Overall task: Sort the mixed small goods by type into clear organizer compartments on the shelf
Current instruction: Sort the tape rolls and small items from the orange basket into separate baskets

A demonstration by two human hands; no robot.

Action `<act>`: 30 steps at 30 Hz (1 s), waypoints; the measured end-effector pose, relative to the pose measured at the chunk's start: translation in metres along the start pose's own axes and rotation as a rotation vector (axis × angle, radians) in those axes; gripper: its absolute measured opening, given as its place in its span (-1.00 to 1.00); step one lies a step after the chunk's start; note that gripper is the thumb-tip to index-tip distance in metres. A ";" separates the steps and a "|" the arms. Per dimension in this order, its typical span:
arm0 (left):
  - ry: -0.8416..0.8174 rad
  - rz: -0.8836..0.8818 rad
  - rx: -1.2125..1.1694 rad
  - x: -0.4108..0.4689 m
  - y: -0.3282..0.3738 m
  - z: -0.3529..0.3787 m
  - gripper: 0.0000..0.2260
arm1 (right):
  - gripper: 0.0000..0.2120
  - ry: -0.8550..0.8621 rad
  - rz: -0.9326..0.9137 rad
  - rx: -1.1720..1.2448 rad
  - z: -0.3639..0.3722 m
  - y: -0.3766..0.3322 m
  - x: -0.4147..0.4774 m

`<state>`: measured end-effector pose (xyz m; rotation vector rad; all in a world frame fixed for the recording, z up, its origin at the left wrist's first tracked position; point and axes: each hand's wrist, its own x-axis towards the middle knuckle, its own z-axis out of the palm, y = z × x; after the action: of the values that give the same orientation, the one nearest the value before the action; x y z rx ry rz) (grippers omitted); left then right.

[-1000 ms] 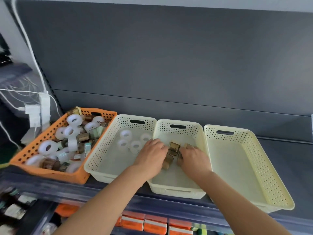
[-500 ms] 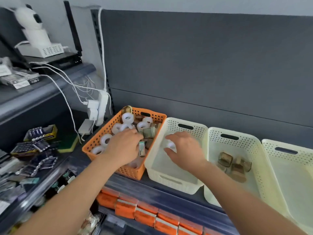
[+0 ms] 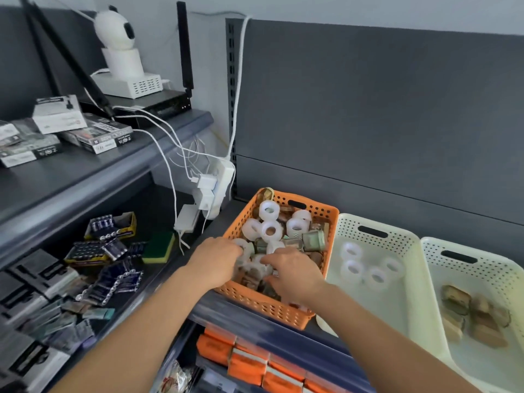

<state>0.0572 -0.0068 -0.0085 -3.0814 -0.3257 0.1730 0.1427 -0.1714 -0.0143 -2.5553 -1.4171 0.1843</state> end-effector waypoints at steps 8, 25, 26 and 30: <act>0.023 0.038 0.116 0.021 -0.002 -0.001 -0.83 | -0.84 -0.054 0.225 -0.122 0.019 -0.020 0.026; 0.287 -0.069 -0.281 0.027 0.010 -0.002 -0.89 | -0.75 0.300 0.361 0.497 -0.017 0.020 -0.007; 0.310 -0.089 -0.370 0.026 0.013 -0.006 -0.89 | -0.74 0.323 0.367 0.520 -0.021 0.024 -0.012; 0.402 -0.013 -0.654 0.025 0.044 -0.026 -0.92 | -0.71 0.424 0.400 0.566 -0.034 0.046 -0.036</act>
<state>0.0931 -0.0456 0.0123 -3.6134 -0.4546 -0.6811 0.1684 -0.2298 0.0076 -2.1872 -0.5857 0.0792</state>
